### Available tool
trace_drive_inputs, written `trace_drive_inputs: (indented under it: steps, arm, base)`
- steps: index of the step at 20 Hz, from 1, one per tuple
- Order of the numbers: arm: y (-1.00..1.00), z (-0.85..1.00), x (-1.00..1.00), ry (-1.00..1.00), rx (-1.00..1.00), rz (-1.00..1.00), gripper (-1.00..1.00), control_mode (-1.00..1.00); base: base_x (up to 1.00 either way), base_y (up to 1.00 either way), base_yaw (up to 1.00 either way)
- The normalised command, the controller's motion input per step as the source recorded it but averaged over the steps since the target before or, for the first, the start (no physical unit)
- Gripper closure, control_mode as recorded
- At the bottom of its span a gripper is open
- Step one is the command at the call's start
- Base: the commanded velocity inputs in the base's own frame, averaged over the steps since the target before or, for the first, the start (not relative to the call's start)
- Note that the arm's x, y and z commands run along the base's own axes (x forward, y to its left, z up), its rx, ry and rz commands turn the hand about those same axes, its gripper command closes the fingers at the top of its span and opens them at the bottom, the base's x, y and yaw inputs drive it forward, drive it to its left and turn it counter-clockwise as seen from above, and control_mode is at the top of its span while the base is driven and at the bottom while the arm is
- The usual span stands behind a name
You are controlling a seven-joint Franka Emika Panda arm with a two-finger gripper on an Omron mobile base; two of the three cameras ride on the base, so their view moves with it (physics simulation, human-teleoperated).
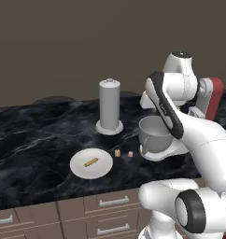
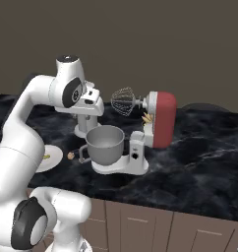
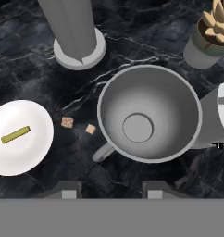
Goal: Add butter and sugar cubes to the stand mixer bowl and then turn on the stand mixer to begin making frosting.
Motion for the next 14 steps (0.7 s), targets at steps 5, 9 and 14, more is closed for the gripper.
trace_drive_inputs:
  steps: [5, 9, 14]
  arm:
    - [0.03, 0.00, -0.01, 0.00, 0.00, -0.01, -1.00, 1.00]
    - [0.00, 0.00, 0.00, 0.00, 0.00, 0.00, -1.00, 1.00]
    - [0.00, 0.00, 0.00, 0.00, 0.00, 0.00, -1.00, 1.00]
  base:
    - [0.00, 0.12, -0.04]
    - [0.02, 0.32, -0.15]
    - [0.06, 0.38, -0.17]
